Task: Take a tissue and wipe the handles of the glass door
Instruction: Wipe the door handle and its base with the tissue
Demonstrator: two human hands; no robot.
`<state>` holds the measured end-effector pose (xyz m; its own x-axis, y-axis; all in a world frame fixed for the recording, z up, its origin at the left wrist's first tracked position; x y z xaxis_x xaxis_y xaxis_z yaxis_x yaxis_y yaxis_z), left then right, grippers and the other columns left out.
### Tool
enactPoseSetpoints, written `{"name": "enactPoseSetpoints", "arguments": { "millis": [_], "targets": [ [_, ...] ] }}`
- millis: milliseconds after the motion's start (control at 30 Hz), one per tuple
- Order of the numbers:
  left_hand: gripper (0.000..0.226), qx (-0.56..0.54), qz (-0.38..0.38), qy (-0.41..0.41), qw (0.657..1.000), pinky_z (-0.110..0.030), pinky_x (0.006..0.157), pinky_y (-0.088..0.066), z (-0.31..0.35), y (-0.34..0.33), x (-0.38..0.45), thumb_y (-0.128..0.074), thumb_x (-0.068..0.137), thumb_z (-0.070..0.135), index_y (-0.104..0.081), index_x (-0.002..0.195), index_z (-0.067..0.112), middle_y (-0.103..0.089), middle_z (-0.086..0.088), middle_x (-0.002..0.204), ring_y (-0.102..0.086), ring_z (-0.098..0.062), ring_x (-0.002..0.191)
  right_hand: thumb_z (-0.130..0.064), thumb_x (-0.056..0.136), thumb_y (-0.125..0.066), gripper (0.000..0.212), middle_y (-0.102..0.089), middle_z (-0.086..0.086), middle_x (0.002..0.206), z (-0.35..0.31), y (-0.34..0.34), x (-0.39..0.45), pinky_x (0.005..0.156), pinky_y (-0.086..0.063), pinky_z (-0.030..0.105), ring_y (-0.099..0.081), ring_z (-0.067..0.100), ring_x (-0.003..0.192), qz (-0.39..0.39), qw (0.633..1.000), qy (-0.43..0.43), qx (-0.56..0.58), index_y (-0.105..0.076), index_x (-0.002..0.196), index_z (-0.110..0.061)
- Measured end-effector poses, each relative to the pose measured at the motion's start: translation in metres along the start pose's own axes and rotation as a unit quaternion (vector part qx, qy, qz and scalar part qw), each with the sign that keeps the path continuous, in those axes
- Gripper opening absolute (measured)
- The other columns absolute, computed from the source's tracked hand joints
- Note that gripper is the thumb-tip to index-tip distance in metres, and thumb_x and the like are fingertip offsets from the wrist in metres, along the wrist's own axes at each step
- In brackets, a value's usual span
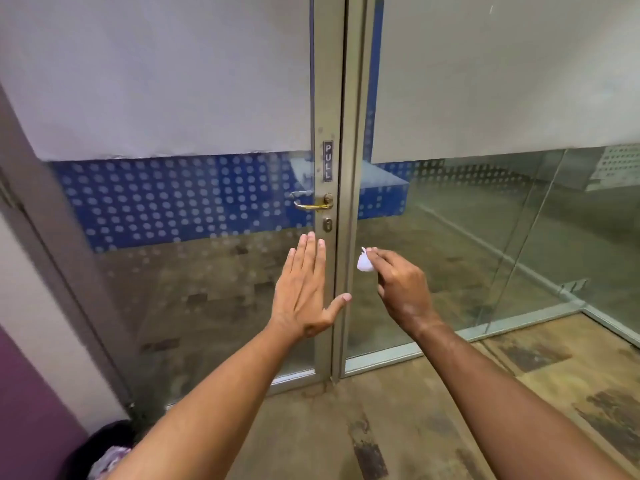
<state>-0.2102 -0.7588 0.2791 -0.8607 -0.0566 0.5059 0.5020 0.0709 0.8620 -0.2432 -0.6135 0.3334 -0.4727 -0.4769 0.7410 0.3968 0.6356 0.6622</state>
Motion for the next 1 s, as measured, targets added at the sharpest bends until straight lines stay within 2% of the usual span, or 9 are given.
{"name": "enactPoseSetpoints", "arguments": {
  "millis": [133, 467, 600, 833, 1000],
  "targets": [
    [0.101, 0.022, -0.012, 0.041, 0.999, -0.044, 0.125, 0.002, -0.032, -0.03, 0.034, -0.009, 0.088, 0.077, 0.013, 0.155, 0.005, 0.019, -0.017, 0.163, 0.021, -0.027, 0.151, 0.017, 0.068, -0.063, 0.047, -0.072, 0.015, 0.105, 0.019, -0.039, 0.039, 0.066, -0.06, 0.039, -0.071, 0.031, 0.089, 0.0, 0.999, 0.016, 0.033, -0.07, 0.111, 0.0],
    [0.102, 0.045, -0.013, 0.105, 0.993, -0.044, 0.125, 0.0, -0.091, -0.07, 0.097, -0.018, 0.089, 0.075, 0.009, 0.156, 0.004, 0.013, -0.019, 0.164, 0.016, -0.028, 0.152, 0.018, 0.073, -0.062, 0.046, -0.071, 0.015, 0.109, 0.048, -0.122, 0.116, 0.067, -0.06, 0.042, -0.07, 0.032, 0.093, -0.023, 0.994, 0.053, 0.089, -0.069, 0.114, 0.0],
    [0.1, 0.05, -0.005, 0.115, 0.992, -0.044, 0.125, 0.0, -0.118, -0.083, 0.123, -0.019, 0.089, 0.073, 0.008, 0.155, 0.003, 0.011, -0.019, 0.164, 0.014, -0.029, 0.152, 0.01, 0.076, -0.069, 0.039, -0.072, 0.013, 0.107, 0.052, -0.152, 0.146, 0.067, -0.059, 0.038, -0.07, 0.03, 0.091, -0.018, 0.994, 0.056, 0.091, -0.069, 0.113, -0.002],
    [0.096, 0.06, -0.003, 0.127, 0.99, -0.045, 0.125, 0.001, -0.187, -0.121, 0.179, -0.014, 0.091, 0.069, 0.014, 0.155, 0.004, 0.018, -0.018, 0.163, 0.019, -0.028, 0.151, 0.011, 0.077, -0.066, 0.037, -0.072, 0.013, 0.104, 0.057, -0.225, 0.207, 0.065, -0.059, 0.044, -0.069, 0.033, 0.087, -0.028, 0.995, 0.053, 0.083, -0.07, 0.111, -0.003],
    [0.095, 0.059, -0.009, 0.121, 0.991, -0.045, 0.125, 0.001, -0.236, -0.152, 0.226, -0.016, 0.093, 0.067, 0.017, 0.154, 0.004, 0.025, -0.019, 0.161, 0.023, -0.029, 0.15, 0.011, 0.074, -0.067, 0.037, -0.072, 0.014, 0.1, 0.062, -0.277, 0.252, 0.062, -0.059, 0.042, -0.07, 0.033, 0.084, -0.035, 0.997, 0.036, 0.062, -0.07, 0.109, -0.002]
  ]
}}
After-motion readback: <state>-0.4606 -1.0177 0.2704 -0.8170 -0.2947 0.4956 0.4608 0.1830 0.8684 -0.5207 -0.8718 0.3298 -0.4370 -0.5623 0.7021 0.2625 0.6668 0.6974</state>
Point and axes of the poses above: each hand's wrist, its own x-axis towards the middle knuckle, its own y-axis out of the back of the hand, z = x × y, the point moved 9 cm from there along x, towards the middle knuckle
